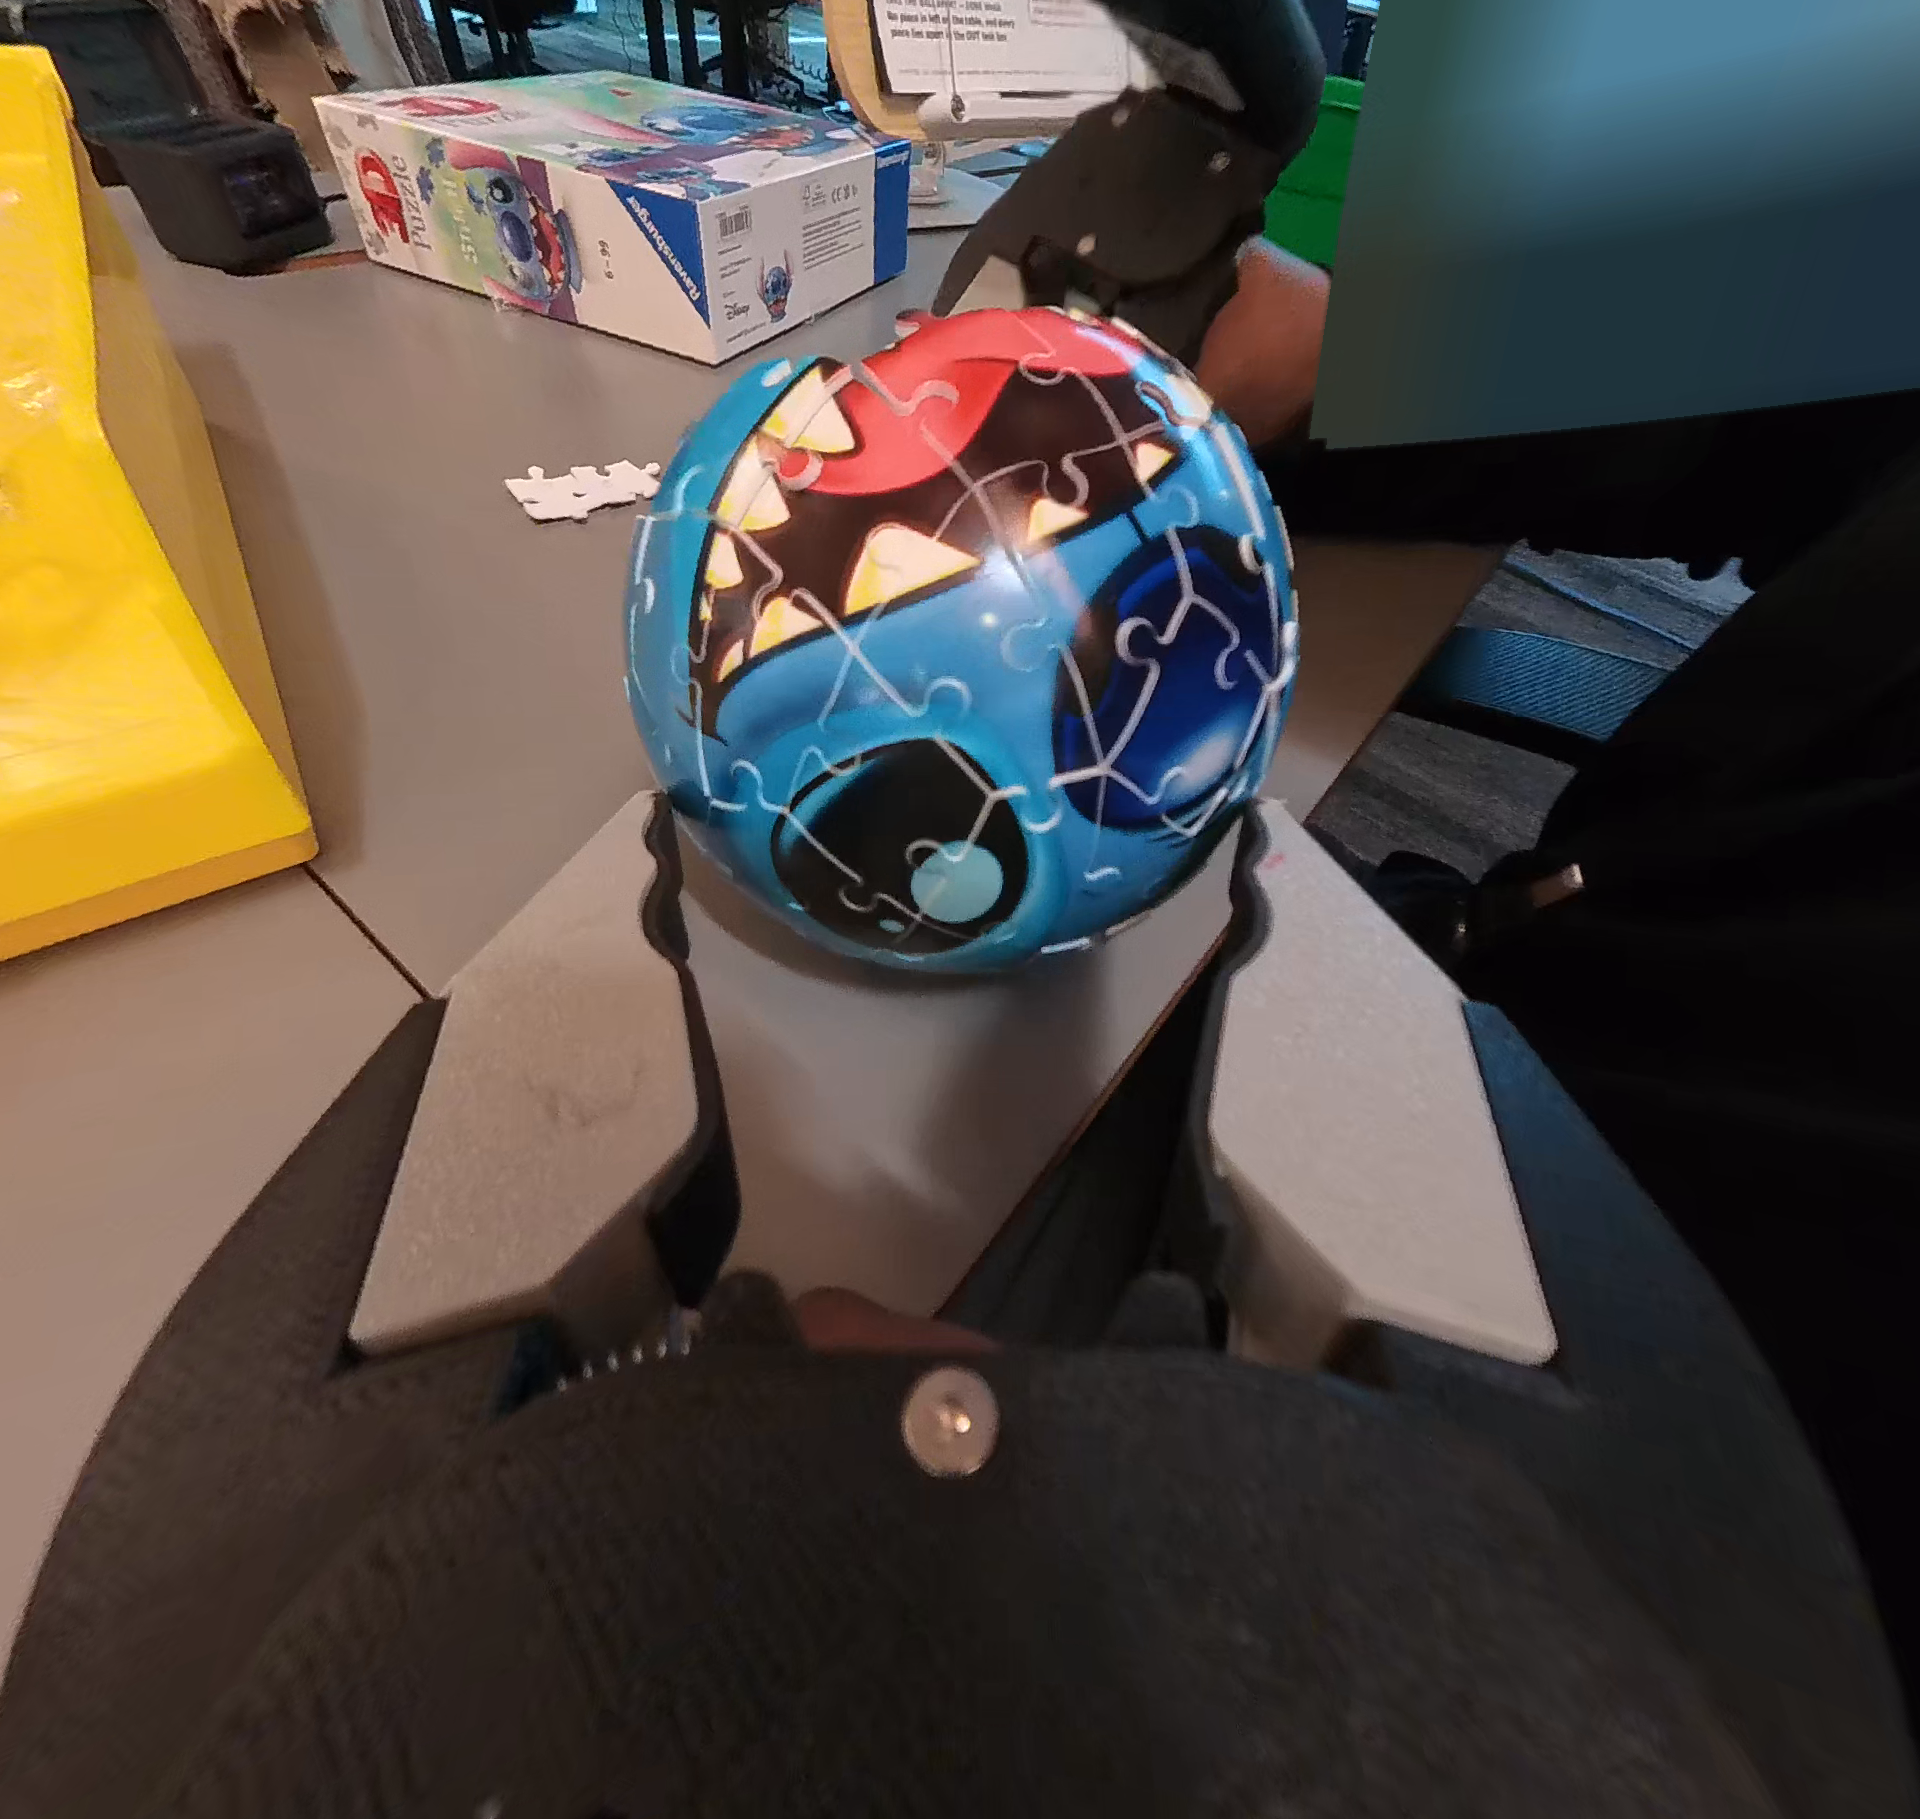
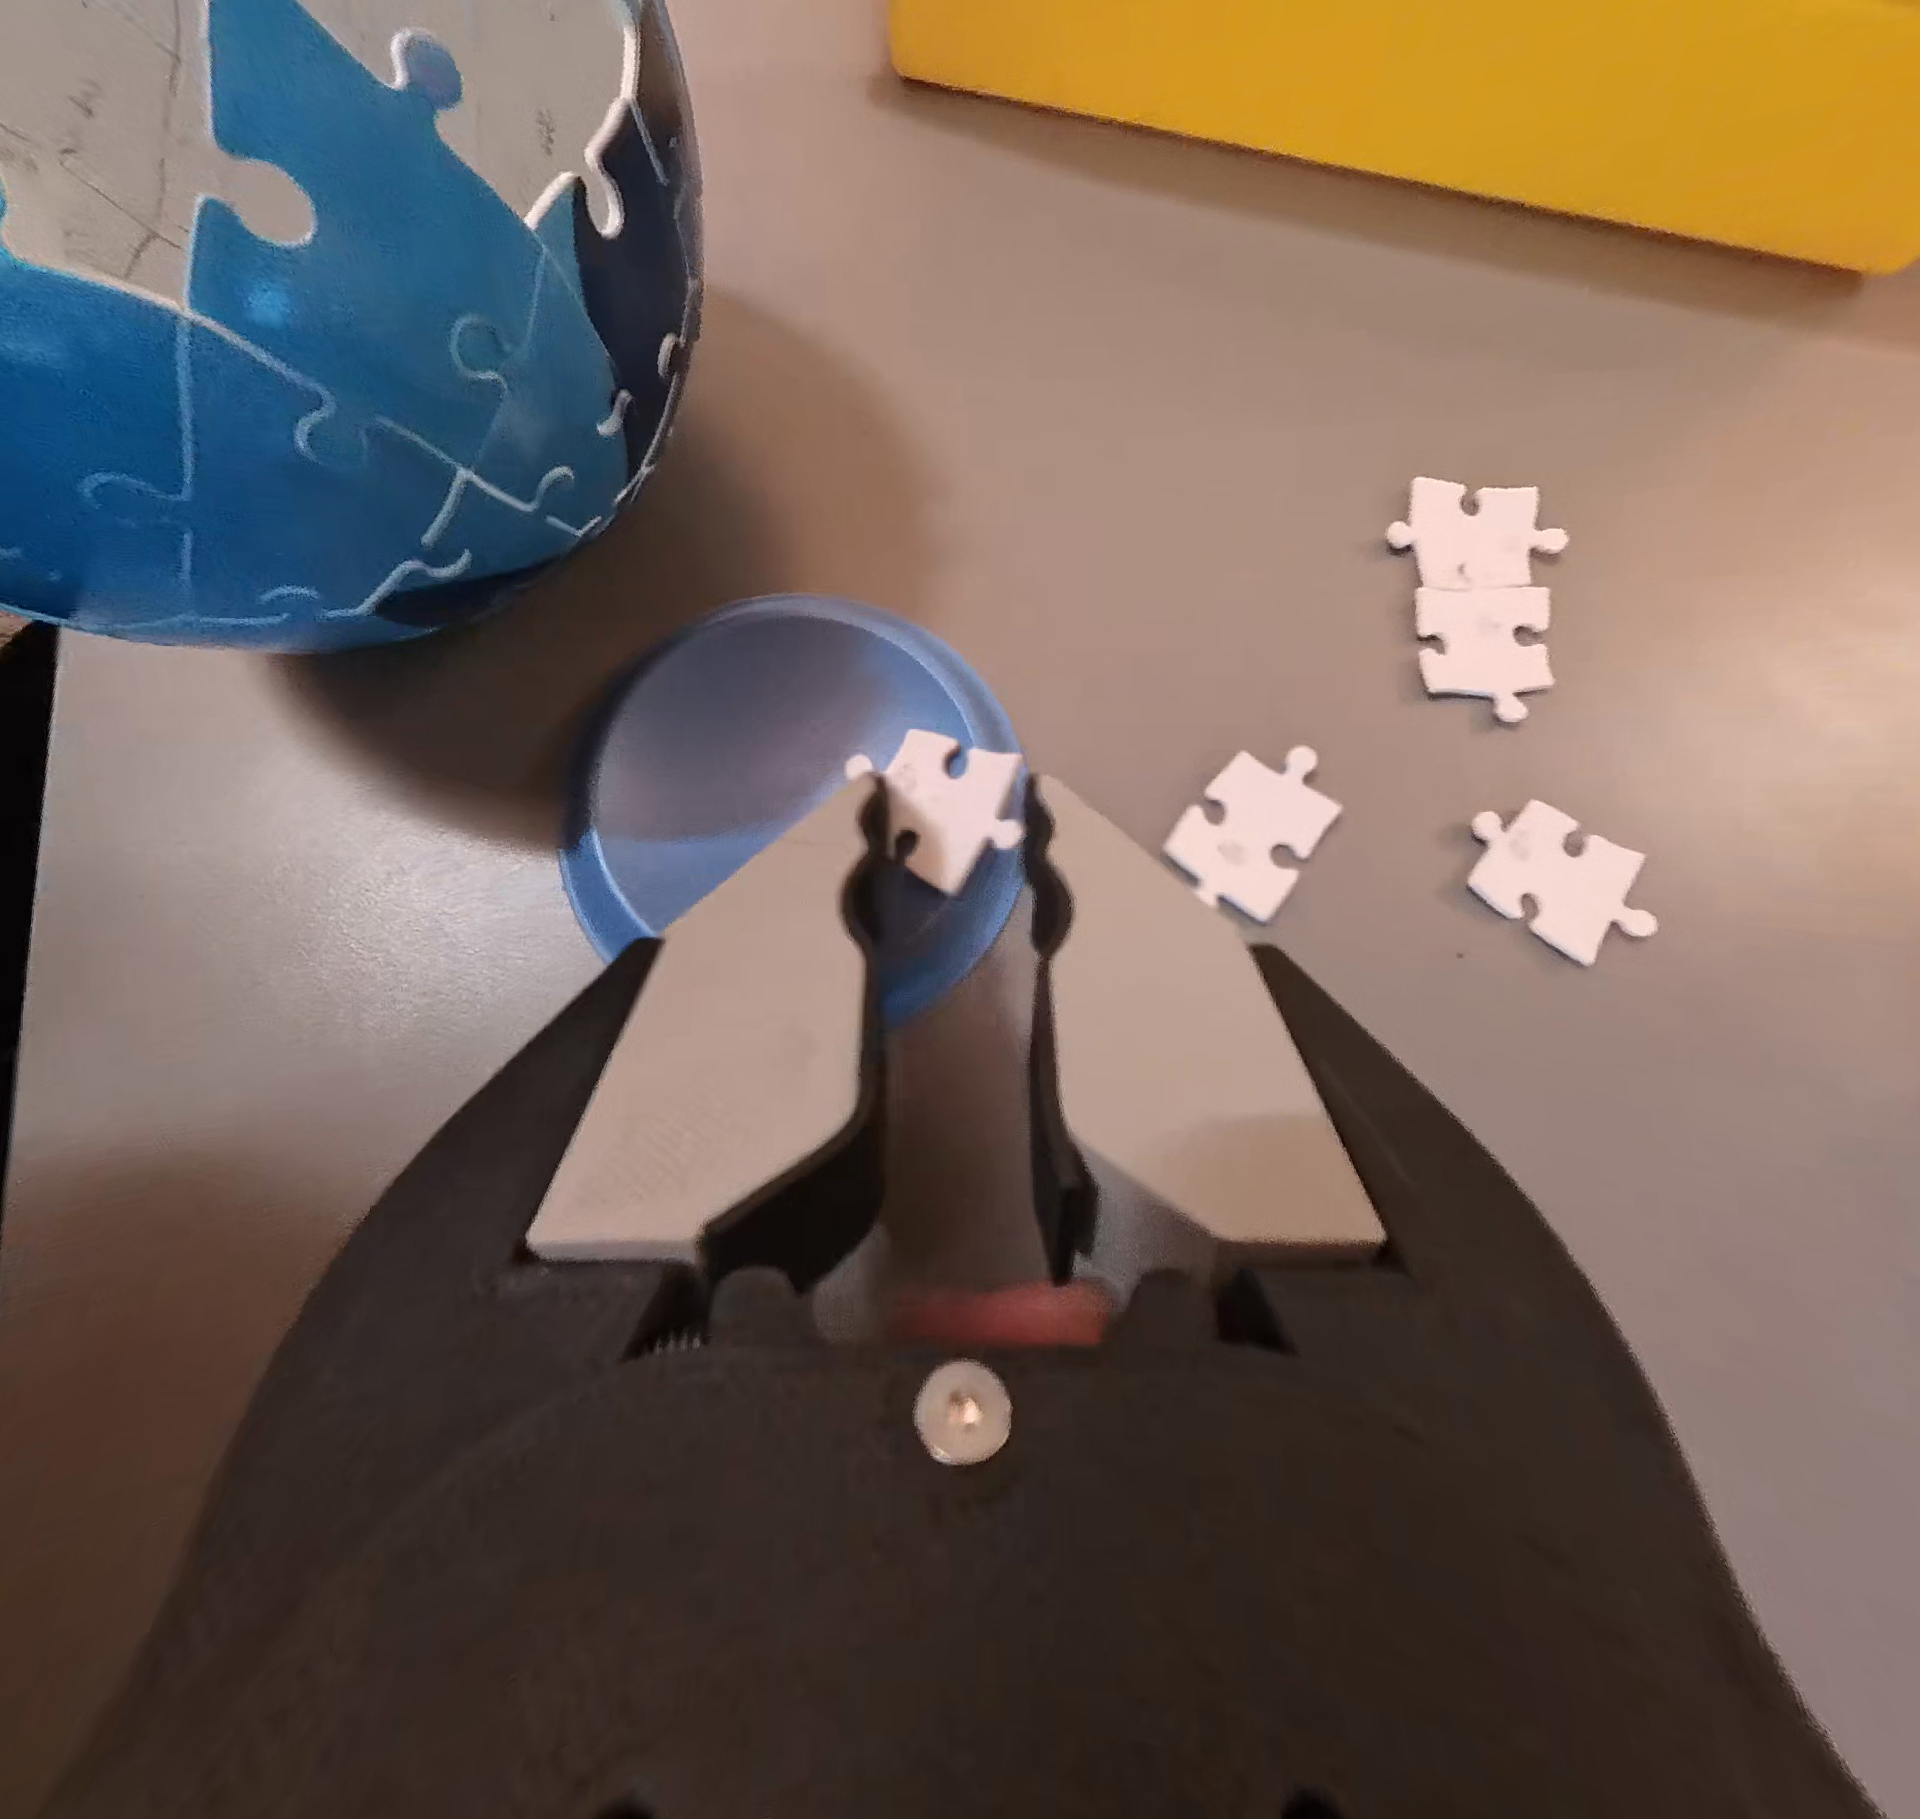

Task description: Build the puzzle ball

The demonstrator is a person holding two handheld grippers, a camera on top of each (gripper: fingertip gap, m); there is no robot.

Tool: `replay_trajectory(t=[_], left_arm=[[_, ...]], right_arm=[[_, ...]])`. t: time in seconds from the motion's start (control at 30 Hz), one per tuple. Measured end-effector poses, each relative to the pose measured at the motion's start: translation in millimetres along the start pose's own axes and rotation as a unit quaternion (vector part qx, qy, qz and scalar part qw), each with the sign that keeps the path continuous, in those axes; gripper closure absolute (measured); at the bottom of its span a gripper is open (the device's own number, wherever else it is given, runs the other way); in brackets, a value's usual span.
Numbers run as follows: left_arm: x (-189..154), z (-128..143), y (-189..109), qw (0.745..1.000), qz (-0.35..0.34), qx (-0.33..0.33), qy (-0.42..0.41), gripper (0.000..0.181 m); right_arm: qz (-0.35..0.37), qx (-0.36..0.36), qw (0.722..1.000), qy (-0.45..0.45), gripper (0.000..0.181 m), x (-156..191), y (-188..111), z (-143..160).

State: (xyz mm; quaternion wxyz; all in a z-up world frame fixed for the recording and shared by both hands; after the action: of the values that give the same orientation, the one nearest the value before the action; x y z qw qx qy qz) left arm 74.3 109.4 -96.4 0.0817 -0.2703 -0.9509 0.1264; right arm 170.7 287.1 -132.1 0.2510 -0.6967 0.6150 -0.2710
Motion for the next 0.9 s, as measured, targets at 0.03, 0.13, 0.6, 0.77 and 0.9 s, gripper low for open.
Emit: replay_trajectory(t=[0.03,0.13,0.6,0.77,0.9], left_arm=[[0.2,0.2,0.2,1.0,0.0,0.0,0.001,0.077],[0.6,0.6,0.0,1.0,0.002,-0.001,0.002,0.077],[2.4,2.7,-0.9,1.0,0.011,-0.006,0.0,0.077],[2.8,5.9,0.4,1.0,0.029,-0.003,-0.002,0.075],[0.0,9.4,4.1,0.999,0.047,0.013,0.004,0.072]], right_arm=[[0.004,-0.008,1.0,0.001,0.17,-2.8,-5.3,-1.1],[0.023,-0.009,0.999,0.022,0.171,-21.5,-22.0,3.8],[-0.008,-0.036,0.983,0.179,0.165,-69.4,-61.8,27.9],[0.022,-0.034,0.996,0.077,0.111,-50.4,-62.5,19.2],[-0.152,-0.063,0.986,0.03,0.083,36.3,-40.5,-7.2]])
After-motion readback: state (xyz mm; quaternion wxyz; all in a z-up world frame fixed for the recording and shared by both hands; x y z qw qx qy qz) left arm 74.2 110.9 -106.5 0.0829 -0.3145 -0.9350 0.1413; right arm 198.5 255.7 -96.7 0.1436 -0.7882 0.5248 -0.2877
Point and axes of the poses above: each gripper's, where its closed fingertips meet, y out along the fingers, z out of its underside, x = y × z across the jaws, the point moved 4 cm from there along -y, back along the fingers, and after that the axes turned 12 degrees about y, right-handed, at the moved point
